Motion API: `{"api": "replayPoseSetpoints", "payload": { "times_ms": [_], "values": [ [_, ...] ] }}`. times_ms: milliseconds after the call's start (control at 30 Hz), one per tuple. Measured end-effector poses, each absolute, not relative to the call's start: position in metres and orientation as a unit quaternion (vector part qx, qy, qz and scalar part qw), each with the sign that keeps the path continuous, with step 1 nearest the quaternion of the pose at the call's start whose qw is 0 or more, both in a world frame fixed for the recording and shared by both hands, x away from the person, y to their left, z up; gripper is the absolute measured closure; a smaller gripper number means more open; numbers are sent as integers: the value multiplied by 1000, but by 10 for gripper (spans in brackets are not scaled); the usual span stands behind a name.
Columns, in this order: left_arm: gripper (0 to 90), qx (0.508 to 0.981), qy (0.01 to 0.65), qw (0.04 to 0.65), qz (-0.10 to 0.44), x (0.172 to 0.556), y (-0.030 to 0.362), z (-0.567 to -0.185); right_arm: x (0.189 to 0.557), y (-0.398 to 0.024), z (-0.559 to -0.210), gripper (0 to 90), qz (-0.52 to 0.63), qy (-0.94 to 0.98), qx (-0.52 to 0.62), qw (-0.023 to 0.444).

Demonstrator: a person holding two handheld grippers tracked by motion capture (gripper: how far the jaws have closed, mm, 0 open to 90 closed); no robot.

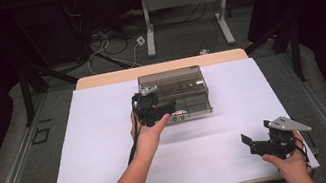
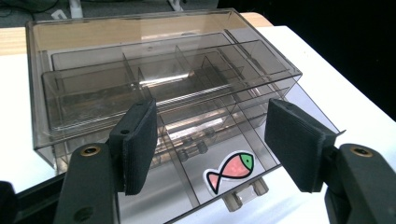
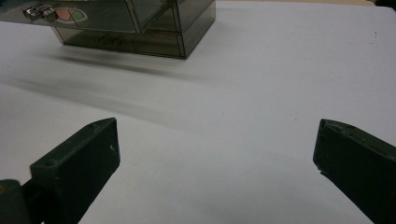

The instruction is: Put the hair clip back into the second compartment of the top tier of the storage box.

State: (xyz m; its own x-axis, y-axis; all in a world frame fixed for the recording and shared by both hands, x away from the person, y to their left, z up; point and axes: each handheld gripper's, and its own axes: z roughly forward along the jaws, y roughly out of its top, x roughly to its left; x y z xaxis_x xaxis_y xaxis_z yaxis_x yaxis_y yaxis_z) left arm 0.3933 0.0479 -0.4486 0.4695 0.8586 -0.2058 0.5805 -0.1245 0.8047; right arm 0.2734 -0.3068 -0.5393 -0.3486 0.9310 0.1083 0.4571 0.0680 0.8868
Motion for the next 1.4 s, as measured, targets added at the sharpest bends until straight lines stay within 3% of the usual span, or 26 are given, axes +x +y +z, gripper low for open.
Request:
{"api": "replayPoseSetpoints", "payload": {
  "times_ms": [233, 533, 1000, 1400],
  "values": [
    [335, 729, 492, 449, 156, 390, 57, -444, 274, -307, -539, 4, 455, 685, 506, 261],
    [163, 724, 488, 463, 156, 387, 71, -446, 273, -307, -539, 4, 453, 686, 506, 261],
    [2, 748, 469, 447, 147, 376, 88, -449, 273, -306, -540, 4, 455, 684, 508, 260],
    [4, 766, 432, 454, 148, 360, 113, -449, 271, -306, -539, 4, 456, 683, 508, 259]
  ]
}}
